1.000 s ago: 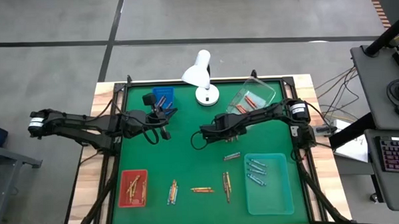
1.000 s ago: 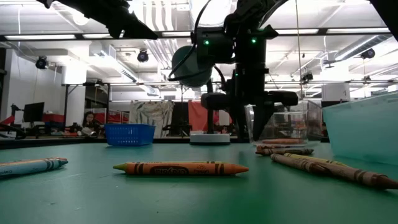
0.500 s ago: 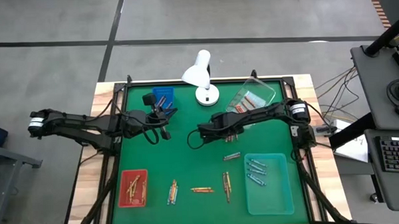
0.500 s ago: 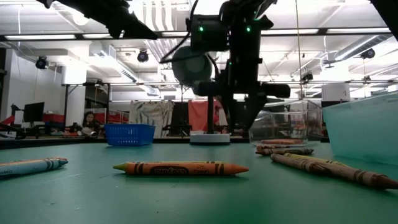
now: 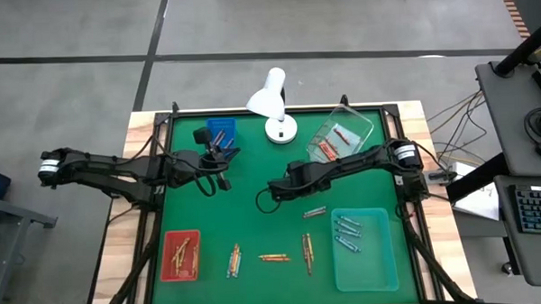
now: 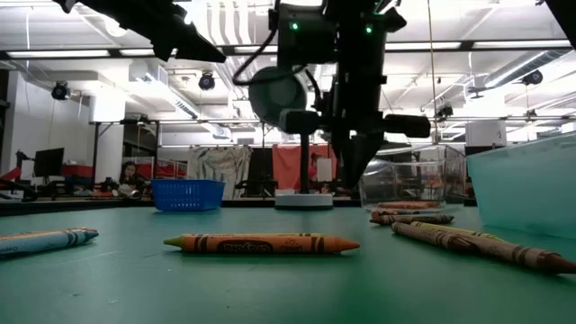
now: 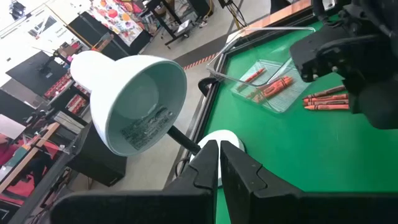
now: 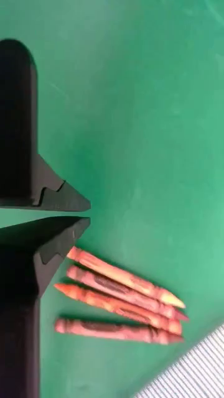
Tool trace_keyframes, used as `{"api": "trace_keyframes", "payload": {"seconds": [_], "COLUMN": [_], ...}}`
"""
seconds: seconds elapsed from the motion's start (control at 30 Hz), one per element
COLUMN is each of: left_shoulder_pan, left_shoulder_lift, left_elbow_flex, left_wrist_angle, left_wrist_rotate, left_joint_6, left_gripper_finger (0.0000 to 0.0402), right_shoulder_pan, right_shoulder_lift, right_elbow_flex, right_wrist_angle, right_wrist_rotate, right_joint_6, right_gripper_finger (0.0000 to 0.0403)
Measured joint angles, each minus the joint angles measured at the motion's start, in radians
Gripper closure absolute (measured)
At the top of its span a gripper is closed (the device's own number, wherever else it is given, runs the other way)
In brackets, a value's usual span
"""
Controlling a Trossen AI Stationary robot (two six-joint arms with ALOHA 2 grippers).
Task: Sort crayons
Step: Put the orange crayon into the transparent bin
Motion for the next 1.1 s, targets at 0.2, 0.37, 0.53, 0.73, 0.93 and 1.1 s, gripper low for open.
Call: {"api": "trace_keyframes", "payload": {"seconds": [0.2, 0.37, 0.53, 0.73, 0.93, 1.1], "left_shoulder_pan": [0.000, 0.000, 0.000, 0.000, 0.000, 0.000], "left_shoulder_lift": [0.000, 0.000, 0.000, 0.000, 0.000, 0.000], "left_elbow_flex": [0.000, 0.000, 0.000, 0.000, 0.000, 0.000], "left_wrist_angle": [0.000, 0.000, 0.000, 0.000, 0.000, 0.000], "left_wrist_rotate": [0.000, 0.000, 0.000, 0.000, 0.000, 0.000], "left_joint_6": [0.000, 0.000, 0.000, 0.000, 0.000, 0.000], "left_gripper_finger": [0.0401, 0.0401, 0.0401, 0.0401, 0.0401, 0.0401], "right_shoulder_pan": [0.001, 0.000, 0.001, 0.001, 0.001, 0.001], "right_shoulder_lift": [0.001, 0.001, 0.001, 0.002, 0.002, 0.002], "right_elbow_flex": [-0.054, -0.085, -0.096, -0.120, -0.124, -0.124], "right_wrist_angle": [-0.015, -0.015, -0.011, -0.001, 0.020, 0.024], "right_wrist_rotate": [0.035, 0.042, 0.065, 0.065, 0.065, 0.064], "right_joint_6": [0.040, 0.050, 0.055, 0.064, 0.058, 0.056], "right_gripper_finger": [0.0394, 0.0394, 0.0394, 0.0394, 0.0394, 0.0394]}}
